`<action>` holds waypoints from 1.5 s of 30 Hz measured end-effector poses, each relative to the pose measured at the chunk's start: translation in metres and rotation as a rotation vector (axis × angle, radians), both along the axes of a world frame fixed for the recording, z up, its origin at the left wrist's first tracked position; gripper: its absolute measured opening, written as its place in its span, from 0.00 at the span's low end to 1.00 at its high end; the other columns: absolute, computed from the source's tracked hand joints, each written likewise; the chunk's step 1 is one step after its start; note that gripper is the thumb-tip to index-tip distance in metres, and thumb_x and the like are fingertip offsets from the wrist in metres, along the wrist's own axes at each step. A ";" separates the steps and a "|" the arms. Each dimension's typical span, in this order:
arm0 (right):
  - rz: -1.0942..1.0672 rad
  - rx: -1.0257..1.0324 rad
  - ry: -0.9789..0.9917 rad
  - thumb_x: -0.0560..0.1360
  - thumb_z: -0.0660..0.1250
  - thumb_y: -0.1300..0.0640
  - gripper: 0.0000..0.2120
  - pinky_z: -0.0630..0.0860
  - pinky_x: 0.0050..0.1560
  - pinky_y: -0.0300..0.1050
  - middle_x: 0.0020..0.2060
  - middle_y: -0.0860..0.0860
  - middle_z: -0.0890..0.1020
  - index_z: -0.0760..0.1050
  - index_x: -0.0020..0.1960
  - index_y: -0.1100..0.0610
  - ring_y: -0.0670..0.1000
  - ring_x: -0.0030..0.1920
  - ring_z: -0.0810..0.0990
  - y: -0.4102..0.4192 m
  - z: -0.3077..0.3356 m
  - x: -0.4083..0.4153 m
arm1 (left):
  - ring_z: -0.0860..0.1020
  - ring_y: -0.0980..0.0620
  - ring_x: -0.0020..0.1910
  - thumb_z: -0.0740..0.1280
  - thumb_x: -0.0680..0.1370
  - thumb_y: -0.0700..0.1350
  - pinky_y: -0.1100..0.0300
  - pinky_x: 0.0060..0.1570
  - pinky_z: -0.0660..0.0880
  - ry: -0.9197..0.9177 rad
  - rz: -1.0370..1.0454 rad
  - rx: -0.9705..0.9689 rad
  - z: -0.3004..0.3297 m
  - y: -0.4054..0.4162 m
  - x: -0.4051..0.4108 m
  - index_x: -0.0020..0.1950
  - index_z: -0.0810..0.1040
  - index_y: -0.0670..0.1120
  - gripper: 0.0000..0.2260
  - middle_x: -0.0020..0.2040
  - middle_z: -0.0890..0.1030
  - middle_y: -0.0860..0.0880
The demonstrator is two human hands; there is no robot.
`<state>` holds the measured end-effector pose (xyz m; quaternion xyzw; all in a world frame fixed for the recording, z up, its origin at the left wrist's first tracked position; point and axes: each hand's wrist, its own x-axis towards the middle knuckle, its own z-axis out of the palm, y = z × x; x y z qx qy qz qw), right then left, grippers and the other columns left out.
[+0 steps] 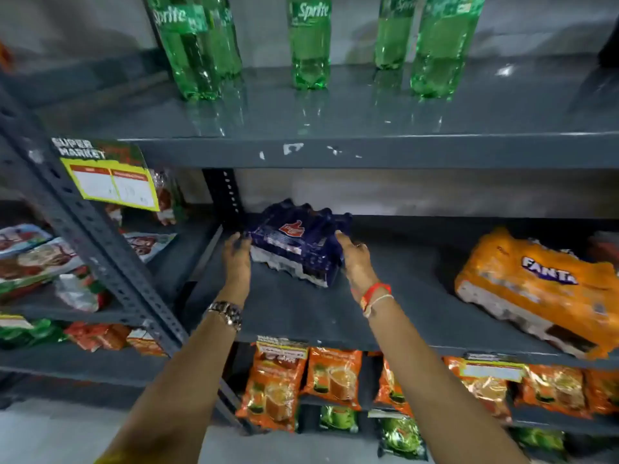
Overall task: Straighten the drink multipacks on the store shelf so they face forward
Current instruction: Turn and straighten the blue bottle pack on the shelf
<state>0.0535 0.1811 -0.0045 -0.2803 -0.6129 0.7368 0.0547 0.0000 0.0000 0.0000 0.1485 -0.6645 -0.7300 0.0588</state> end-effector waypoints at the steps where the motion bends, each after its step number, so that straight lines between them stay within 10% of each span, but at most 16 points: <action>1: -0.006 0.020 -0.010 0.66 0.69 0.39 0.37 0.70 0.68 0.55 0.67 0.56 0.73 0.68 0.66 0.61 0.56 0.61 0.74 -0.002 -0.001 -0.011 | 0.73 0.49 0.58 0.64 0.76 0.42 0.54 0.60 0.71 0.000 0.009 0.040 -0.001 -0.005 -0.017 0.59 0.72 0.41 0.13 0.59 0.73 0.47; 7: 0.002 0.158 -0.106 0.48 0.75 0.43 0.38 0.78 0.59 0.56 0.56 0.61 0.82 0.78 0.55 0.61 0.61 0.55 0.81 0.007 -0.021 -0.042 | 0.80 0.42 0.51 0.70 0.70 0.55 0.48 0.57 0.76 -0.102 -0.315 -0.253 -0.010 -0.011 -0.084 0.50 0.81 0.39 0.19 0.51 0.82 0.41; 12: 0.052 0.063 -0.123 0.65 0.77 0.61 0.27 0.77 0.54 0.50 0.50 0.57 0.78 0.66 0.57 0.64 0.57 0.51 0.79 0.007 0.002 -0.031 | 0.81 0.42 0.50 0.74 0.69 0.43 0.52 0.55 0.77 -0.166 -0.455 -0.366 -0.002 -0.019 -0.096 0.54 0.80 0.34 0.18 0.51 0.82 0.37; 20: 0.153 0.364 0.129 0.57 0.79 0.55 0.41 0.72 0.66 0.55 0.64 0.58 0.73 0.63 0.65 0.55 0.57 0.64 0.74 -0.006 -0.029 -0.001 | 0.78 0.48 0.48 0.68 0.71 0.33 0.59 0.46 0.74 0.003 -0.262 -0.313 -0.024 -0.042 -0.019 0.59 0.77 0.40 0.16 0.51 0.80 0.44; 28: 0.135 0.589 0.285 0.64 0.75 0.70 0.36 0.73 0.66 0.53 0.62 0.58 0.73 0.61 0.66 0.61 0.57 0.64 0.74 -0.015 -0.059 0.036 | 0.79 0.46 0.55 0.70 0.68 0.29 0.61 0.51 0.77 0.130 -0.102 -0.402 -0.057 -0.037 0.047 0.57 0.74 0.33 0.17 0.55 0.81 0.39; 34: 0.070 0.199 0.355 0.70 0.69 0.46 0.34 0.72 0.61 0.36 0.60 0.45 0.70 0.59 0.70 0.55 0.45 0.62 0.71 -0.006 -0.038 0.036 | 0.76 0.48 0.62 0.69 0.71 0.31 0.62 0.60 0.72 0.145 -0.042 -0.387 -0.059 -0.034 0.057 0.66 0.71 0.38 0.24 0.62 0.78 0.40; 39: 0.091 0.088 0.213 0.71 0.51 0.31 0.38 0.53 0.77 0.54 0.77 0.47 0.57 0.54 0.76 0.48 0.50 0.76 0.56 0.015 -0.017 -0.004 | 0.75 0.59 0.57 0.68 0.74 0.37 0.61 0.58 0.74 0.135 0.135 -0.057 -0.054 -0.001 0.108 0.68 0.69 0.45 0.22 0.58 0.75 0.55; 45: 0.274 0.075 0.124 0.69 0.60 0.30 0.34 0.70 0.68 0.54 0.64 0.55 0.78 0.74 0.64 0.54 0.55 0.62 0.77 0.019 -0.017 -0.021 | 0.65 0.51 0.70 0.67 0.75 0.46 0.57 0.63 0.68 0.035 -0.209 0.082 -0.038 0.026 0.107 0.74 0.57 0.53 0.31 0.74 0.60 0.51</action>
